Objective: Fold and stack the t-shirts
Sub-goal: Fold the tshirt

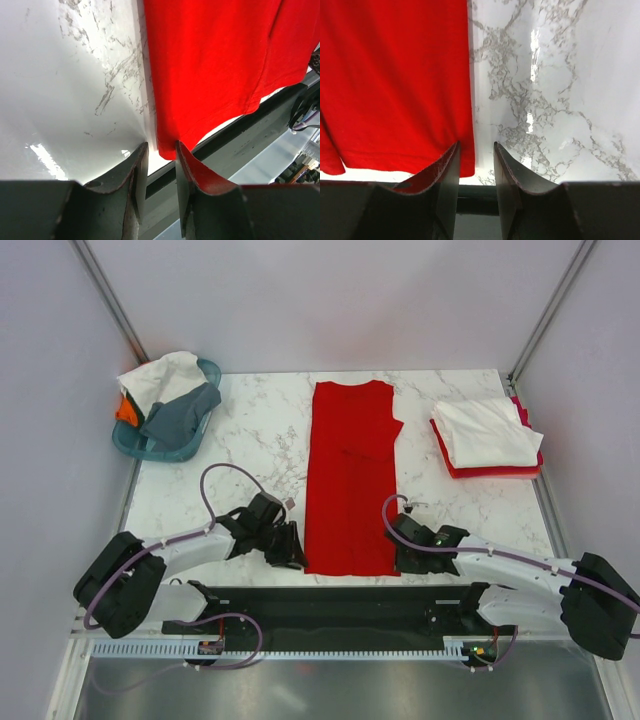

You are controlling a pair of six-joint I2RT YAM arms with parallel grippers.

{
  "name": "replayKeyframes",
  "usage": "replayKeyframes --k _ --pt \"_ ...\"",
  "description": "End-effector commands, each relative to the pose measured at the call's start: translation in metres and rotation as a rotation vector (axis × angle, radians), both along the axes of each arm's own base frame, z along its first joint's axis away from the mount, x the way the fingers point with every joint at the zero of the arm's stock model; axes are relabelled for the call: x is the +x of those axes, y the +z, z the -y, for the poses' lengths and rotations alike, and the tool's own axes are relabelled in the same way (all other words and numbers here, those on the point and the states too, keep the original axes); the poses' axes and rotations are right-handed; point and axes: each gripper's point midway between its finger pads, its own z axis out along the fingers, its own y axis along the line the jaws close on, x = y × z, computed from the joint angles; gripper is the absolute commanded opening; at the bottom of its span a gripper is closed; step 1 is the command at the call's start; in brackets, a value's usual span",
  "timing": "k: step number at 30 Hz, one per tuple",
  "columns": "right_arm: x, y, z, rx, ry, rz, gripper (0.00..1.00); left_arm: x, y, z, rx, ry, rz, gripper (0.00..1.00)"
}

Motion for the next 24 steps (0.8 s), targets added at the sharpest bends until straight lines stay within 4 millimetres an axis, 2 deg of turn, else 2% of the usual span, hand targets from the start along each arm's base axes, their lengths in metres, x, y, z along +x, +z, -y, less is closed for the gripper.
replayKeyframes --k 1,6,8,12,13,17,24 --pt "-0.005 0.0 -0.01 0.066 0.021 -0.016 0.4 0.004 0.007 0.011 -0.033 -0.001 0.005 0.36" --pt "-0.013 -0.007 -0.016 0.106 0.042 -0.055 0.37 0.001 0.005 0.015 -0.036 -0.005 -0.005 0.35" --pt "-0.014 -0.008 -0.015 0.106 0.044 -0.058 0.35 -0.001 0.002 0.016 -0.028 -0.008 -0.01 0.29" --pt "-0.011 -0.002 -0.016 0.117 0.04 -0.033 0.11 -0.003 -0.002 0.014 -0.022 -0.003 -0.022 0.12" --pt "-0.01 0.002 -0.017 0.123 0.039 -0.027 0.08 -0.003 -0.001 0.014 -0.024 -0.001 -0.018 0.03" --pt "-0.003 0.014 -0.019 0.135 0.038 0.005 0.0 0.0 0.007 0.016 -0.043 0.007 0.001 0.02" --pt "0.022 0.044 -0.016 0.135 0.025 0.088 0.0 0.013 0.029 0.024 -0.072 0.013 0.038 0.02"
